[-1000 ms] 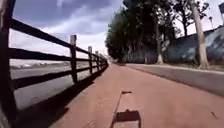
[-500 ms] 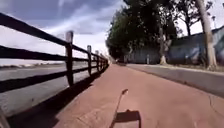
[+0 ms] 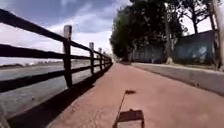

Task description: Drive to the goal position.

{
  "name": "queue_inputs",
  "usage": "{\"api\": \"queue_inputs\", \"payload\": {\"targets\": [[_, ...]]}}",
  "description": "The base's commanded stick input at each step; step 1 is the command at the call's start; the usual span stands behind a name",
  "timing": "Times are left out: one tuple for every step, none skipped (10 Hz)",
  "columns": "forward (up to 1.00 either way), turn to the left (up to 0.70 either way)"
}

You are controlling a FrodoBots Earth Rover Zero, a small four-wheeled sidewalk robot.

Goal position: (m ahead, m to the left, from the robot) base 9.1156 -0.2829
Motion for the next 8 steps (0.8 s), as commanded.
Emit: {"api": "queue_inputs", "payload": {"targets": [[0.70, -0.08], [0.70, -0.08], [0.70, -0.08], [0.70, -0.08], [0.70, -0.08], [0.70, -0.08], [0.70, -0.08], [0.70, -0.08]]}}
